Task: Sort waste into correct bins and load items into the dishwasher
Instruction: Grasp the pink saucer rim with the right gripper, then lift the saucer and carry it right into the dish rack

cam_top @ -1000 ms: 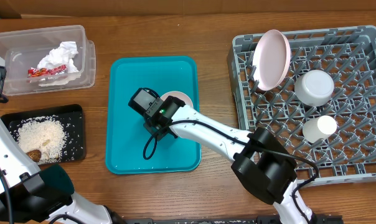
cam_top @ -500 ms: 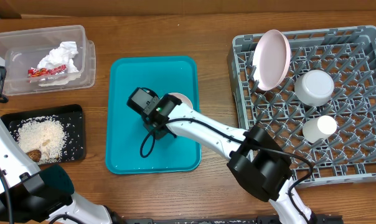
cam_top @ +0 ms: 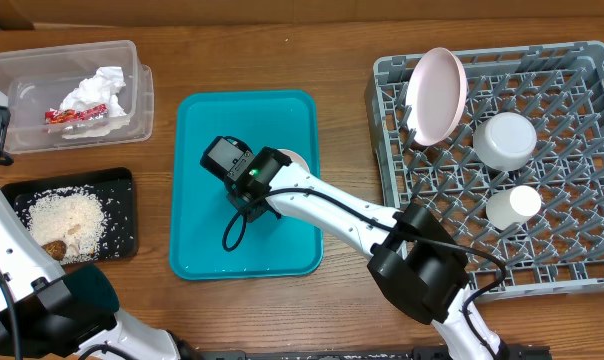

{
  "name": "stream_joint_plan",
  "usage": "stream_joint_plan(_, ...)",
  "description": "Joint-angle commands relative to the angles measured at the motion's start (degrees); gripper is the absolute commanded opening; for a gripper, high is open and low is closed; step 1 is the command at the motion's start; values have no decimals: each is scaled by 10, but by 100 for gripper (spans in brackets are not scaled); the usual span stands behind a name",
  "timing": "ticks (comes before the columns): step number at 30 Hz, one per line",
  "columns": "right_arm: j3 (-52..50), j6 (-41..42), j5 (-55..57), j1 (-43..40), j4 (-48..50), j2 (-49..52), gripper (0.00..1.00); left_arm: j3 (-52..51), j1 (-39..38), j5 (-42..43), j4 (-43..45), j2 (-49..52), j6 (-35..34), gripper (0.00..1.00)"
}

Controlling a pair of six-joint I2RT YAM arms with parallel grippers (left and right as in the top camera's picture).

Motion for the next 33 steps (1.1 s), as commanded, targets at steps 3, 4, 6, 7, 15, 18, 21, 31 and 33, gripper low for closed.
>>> stream_joint_plan(3, 11, 11, 0, -1, 1, 15, 33, 3, -2, -9, 0, 5, -9, 100)
stream_joint_plan(4, 8, 11, -2, -1, 3, 15, 32, 3, -2, -9, 0, 5, -9, 100)
stream_joint_plan(6, 6, 11, -5, -1, 3, 15, 32, 3, -2, -9, 0, 5, -9, 100)
stream_joint_plan(7, 3, 11, -5, -1, 3, 15, 32, 3, -2, -9, 0, 5, -9, 100)
stream_joint_plan(15, -3, 22, -5, -1, 4, 15, 22, 3, -2, -9, 0, 5, -9, 100)
stream_joint_plan(18, -4, 22, -5, -1, 4, 15, 24, 3, -2, -9, 0, 5, -9, 100)
stream_joint_plan(21, -16, 22, -5, -1, 12, 15, 30, 3, -2, -9, 0, 5, -9, 100)
stream_joint_plan(31, -24, 26, -5, -1, 17, 15, 18, 3, -2, -9, 0, 5, -9, 100)
stream_joint_plan(33, -22, 26, -5, -1, 17, 15, 12, 3, -2, -9, 0, 5, -9, 100)
